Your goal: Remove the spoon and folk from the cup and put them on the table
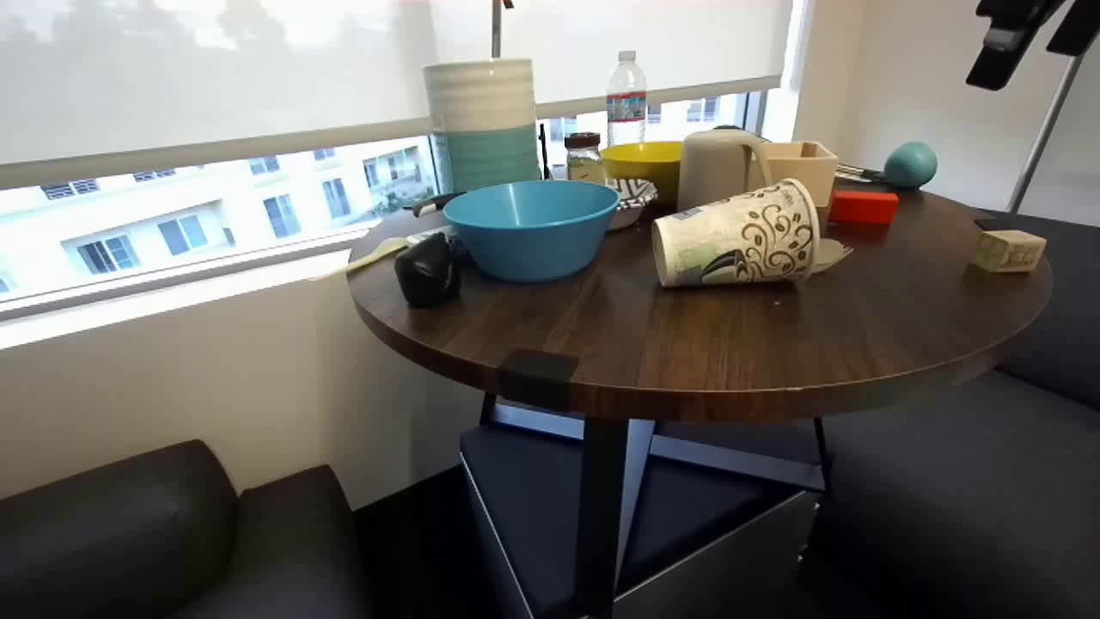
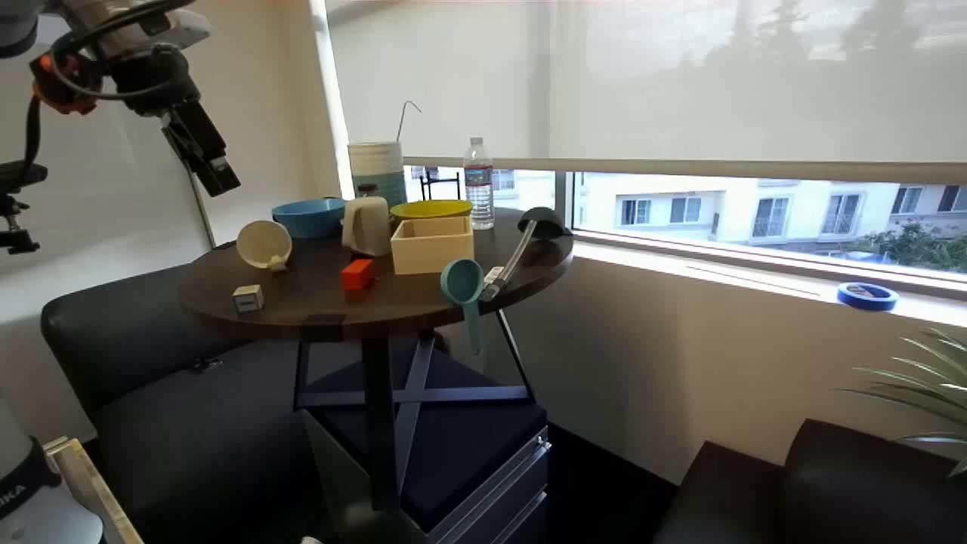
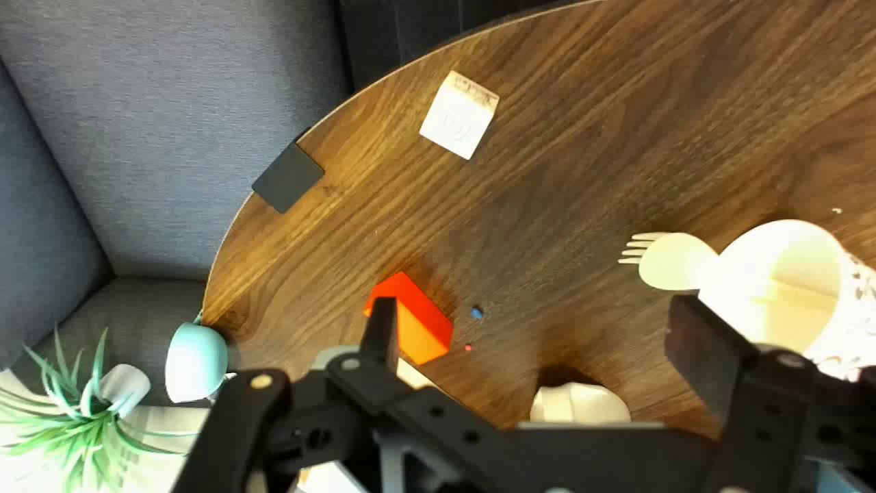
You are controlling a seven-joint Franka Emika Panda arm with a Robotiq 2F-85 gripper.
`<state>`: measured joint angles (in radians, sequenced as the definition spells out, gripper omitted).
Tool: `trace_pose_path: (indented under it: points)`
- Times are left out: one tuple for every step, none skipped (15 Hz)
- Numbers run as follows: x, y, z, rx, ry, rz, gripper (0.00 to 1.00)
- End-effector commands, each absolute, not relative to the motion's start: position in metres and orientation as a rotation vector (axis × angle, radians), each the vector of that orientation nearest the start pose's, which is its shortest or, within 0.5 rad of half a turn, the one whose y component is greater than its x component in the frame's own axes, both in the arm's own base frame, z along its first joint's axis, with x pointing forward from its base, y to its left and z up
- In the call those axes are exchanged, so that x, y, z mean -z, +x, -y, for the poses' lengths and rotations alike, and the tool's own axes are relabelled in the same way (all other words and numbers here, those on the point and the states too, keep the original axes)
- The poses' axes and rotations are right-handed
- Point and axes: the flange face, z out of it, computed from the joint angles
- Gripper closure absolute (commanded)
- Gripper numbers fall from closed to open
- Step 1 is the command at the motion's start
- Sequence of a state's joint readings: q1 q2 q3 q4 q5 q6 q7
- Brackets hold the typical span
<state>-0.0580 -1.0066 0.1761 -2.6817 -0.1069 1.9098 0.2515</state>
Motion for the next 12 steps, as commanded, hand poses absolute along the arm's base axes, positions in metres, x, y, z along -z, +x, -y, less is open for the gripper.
trace_pose_path:
  points:
    - [-0.528, 0.279, -0.032, 0.434, -3.318, -0.288, 0.00]
    - [-0.528, 0.279, -0.032, 0.434, -3.318, -0.288, 0.00]
    - [-0.528, 0.279, -0.032, 0.434, -3.318, -0.288, 0.00]
    - [-0.528, 0.279, -0.032, 0.434, -3.318, -0.288, 0.00]
    - [-0.528, 0.279, -0.032, 0.434, -3.318, -0.288, 0.00]
    - [-0.528, 0.279, -0.032, 0.434, -3.318, -0.288, 0.00]
    - [-0.529, 0.279, -0.036, 0.445, -3.331, -0.202, 0.00]
    - [-0.525, 0.279, -0.046, 0.433, -3.313, -0.019, 0.00]
    - [-0.522, 0.279, -0.051, 0.421, -3.309, 0.057, 0.00]
    - [-0.517, 0.281, -0.059, 0.416, -3.297, 0.147, 0.00]
    - [-0.514, 0.281, -0.068, 0.421, -3.282, 0.233, 0.00]
    - [-0.509, 0.283, -0.075, 0.412, -3.272, 0.324, 0.00]
